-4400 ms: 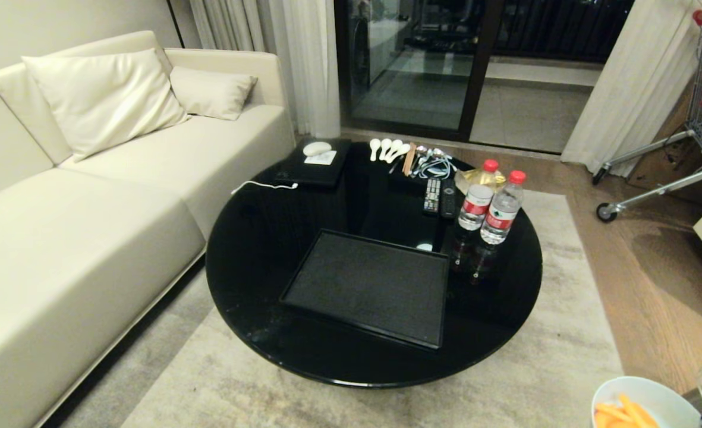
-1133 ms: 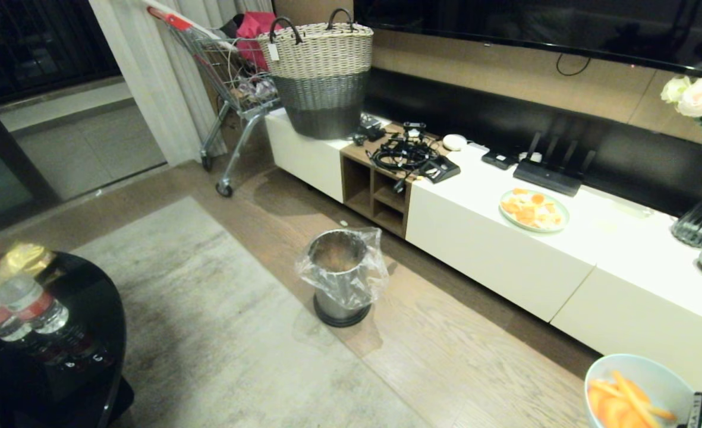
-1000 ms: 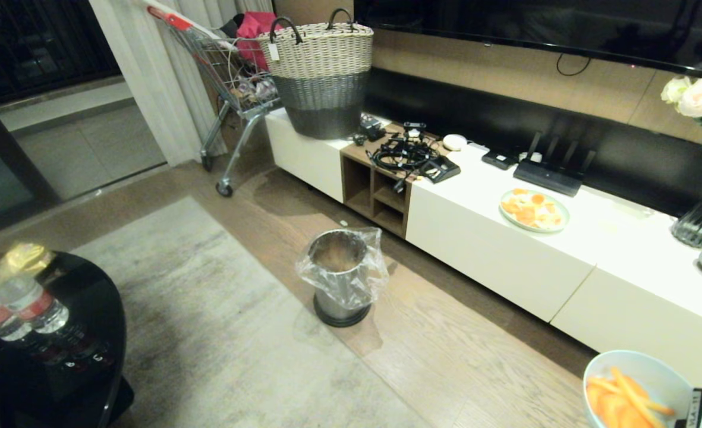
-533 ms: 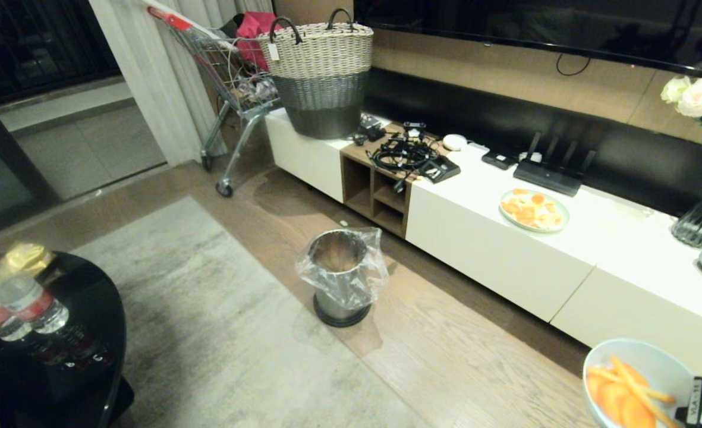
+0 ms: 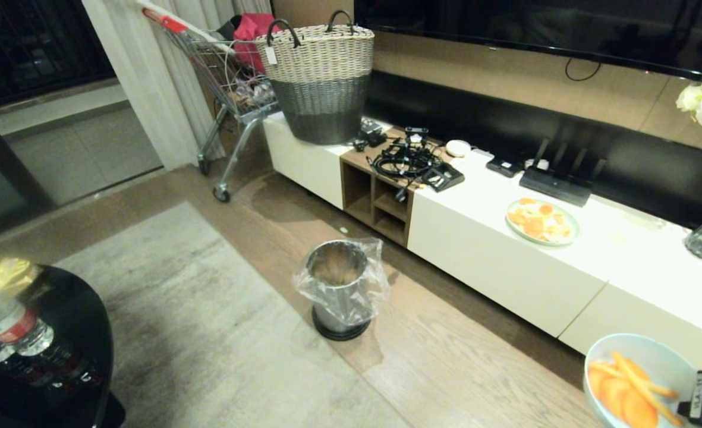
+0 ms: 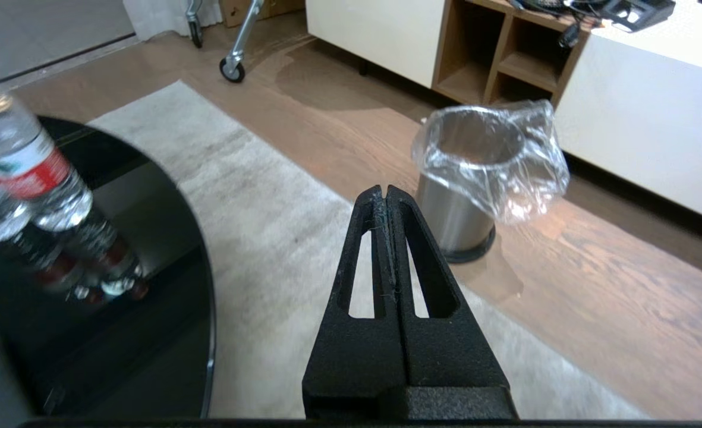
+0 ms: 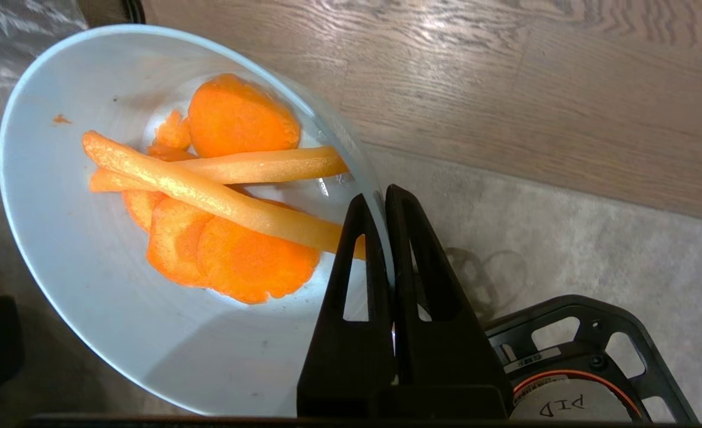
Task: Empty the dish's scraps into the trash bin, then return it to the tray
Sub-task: Move the bowl over the trash can
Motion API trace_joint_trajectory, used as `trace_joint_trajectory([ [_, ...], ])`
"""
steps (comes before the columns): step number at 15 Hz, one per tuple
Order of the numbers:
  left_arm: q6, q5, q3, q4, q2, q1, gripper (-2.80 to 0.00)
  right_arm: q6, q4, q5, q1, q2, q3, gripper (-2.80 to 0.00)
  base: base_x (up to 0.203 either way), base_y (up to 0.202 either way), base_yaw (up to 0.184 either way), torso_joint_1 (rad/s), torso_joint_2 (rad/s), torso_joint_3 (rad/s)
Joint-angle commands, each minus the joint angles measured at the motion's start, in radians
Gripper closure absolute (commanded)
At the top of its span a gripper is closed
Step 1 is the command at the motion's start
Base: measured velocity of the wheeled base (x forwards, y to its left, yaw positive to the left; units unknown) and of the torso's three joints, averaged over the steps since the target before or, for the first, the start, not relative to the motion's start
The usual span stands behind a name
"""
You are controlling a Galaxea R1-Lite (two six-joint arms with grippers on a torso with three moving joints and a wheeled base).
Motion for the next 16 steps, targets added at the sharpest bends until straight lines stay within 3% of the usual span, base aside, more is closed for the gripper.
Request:
trace_joint_trajectory([
  [1, -0.001, 0.000, 0.000, 0.000, 0.000, 0.000, 0.00, 0.004, 0.002, -0.002, 0.002, 0.001, 0.001, 0.00, 0.186, 0.000, 0.000, 0.002, 0.00, 0.003],
  [16, 0.001, 0.002, 0.000, 0.000, 0.000, 0.000, 0.00, 0.006, 0.002, 0.002, 0.003, -0.007, 0.019, 0.00, 0.186, 0.000, 0.002, 0.001, 0.00, 0.002],
])
